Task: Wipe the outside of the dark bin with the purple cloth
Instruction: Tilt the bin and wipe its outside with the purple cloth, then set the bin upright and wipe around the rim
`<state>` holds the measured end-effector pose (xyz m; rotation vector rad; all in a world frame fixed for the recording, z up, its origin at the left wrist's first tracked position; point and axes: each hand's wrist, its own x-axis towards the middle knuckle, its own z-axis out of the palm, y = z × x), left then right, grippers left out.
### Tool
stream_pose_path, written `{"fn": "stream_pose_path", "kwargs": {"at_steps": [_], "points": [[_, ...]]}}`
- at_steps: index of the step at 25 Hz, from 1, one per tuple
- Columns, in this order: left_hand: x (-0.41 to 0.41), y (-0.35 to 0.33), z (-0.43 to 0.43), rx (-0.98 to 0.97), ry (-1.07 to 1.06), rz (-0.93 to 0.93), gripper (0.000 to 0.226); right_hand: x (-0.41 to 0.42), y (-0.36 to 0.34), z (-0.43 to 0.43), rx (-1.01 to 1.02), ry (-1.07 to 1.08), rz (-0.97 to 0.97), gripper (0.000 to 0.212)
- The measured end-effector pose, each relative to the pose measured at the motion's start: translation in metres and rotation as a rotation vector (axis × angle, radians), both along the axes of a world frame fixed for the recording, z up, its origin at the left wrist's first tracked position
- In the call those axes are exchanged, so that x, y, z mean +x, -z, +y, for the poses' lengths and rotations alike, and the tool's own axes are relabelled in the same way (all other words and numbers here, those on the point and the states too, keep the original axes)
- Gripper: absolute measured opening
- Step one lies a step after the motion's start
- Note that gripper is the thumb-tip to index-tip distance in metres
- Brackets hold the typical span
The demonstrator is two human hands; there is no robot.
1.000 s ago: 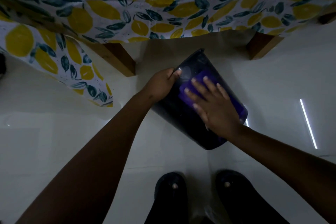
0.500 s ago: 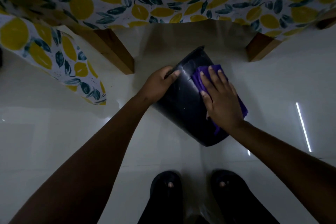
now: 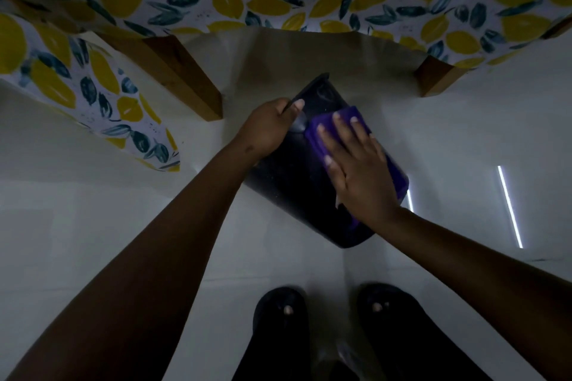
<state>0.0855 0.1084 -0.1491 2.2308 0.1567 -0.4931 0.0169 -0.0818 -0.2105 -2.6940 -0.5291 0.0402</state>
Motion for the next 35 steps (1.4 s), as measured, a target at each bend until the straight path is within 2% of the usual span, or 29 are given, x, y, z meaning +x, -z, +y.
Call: {"fn": "stream_pose_path", "kwargs": {"at_steps": [1, 3, 6, 9, 11, 12, 15, 16, 19, 21, 23, 25, 28, 30, 32, 35], "points": [[-0.002, -0.002, 0.005, -0.052, -0.010, 0.028, 0.041, 0.004, -0.002, 0.003, 0.039, 0.102, 0.036, 0.052], [-0.011, -0.005, 0.017, -0.119, -0.008, 0.073, 0.037, 0.006, 0.000, 0.004, 0.034, 0.120, 0.047, 0.052], [-0.018, 0.001, 0.019, 0.009, 0.058, -0.014, 0.037, -0.001, 0.003, 0.002, -0.057, 0.033, -0.002, 0.053], [-0.009, 0.005, 0.013, 0.067, 0.089, -0.084, 0.038, -0.021, 0.009, -0.001, -0.242, -0.287, -0.163, 0.055], [-0.005, 0.006, 0.011, 0.015, 0.066, -0.052, 0.044, -0.023, 0.011, -0.010, -0.279, -0.450, -0.238, 0.056], [-0.005, 0.006, 0.010, -0.032, 0.035, -0.022, 0.046, -0.020, 0.010, -0.011, -0.258, -0.415, -0.231, 0.056], [-0.005, 0.004, 0.005, -0.085, -0.018, -0.001, 0.043, -0.005, 0.000, -0.003, -0.084, 0.015, -0.048, 0.058], [-0.006, 0.005, 0.003, -0.074, -0.019, -0.001, 0.042, -0.003, -0.002, -0.001, -0.065, 0.091, -0.011, 0.061], [-0.018, 0.007, 0.002, -0.032, -0.038, -0.100, 0.038, -0.006, -0.001, -0.006, -0.046, 0.066, 0.002, 0.077], [-0.033, 0.006, 0.004, -0.008, -0.058, -0.140, 0.034, -0.006, -0.005, -0.007, 0.079, 0.128, 0.076, 0.077], [-0.048, 0.000, 0.003, -0.012, -0.068, -0.144, 0.025, -0.004, -0.010, -0.008, 0.163, 0.219, 0.091, 0.065], [-0.064, -0.009, 0.002, -0.023, -0.031, -0.146, 0.016, 0.003, -0.022, -0.013, 0.296, 0.305, 0.110, 0.046], [-0.087, -0.021, -0.002, 0.073, 0.106, -0.262, 0.024, 0.022, -0.040, -0.034, 0.491, 0.497, 0.161, 0.005], [-0.099, -0.027, -0.008, 0.149, 0.221, -0.413, 0.030, 0.028, -0.048, -0.050, 0.696, 0.700, 0.256, 0.011], [-0.107, -0.032, -0.017, 0.201, 0.343, -0.541, 0.031, 0.026, -0.060, -0.064, 1.009, 0.844, 0.358, 0.006], [-0.116, -0.029, -0.027, 0.323, 0.516, -0.708, 0.021, 0.022, -0.084, -0.080, 1.349, 0.970, 0.375, 0.008]]}}
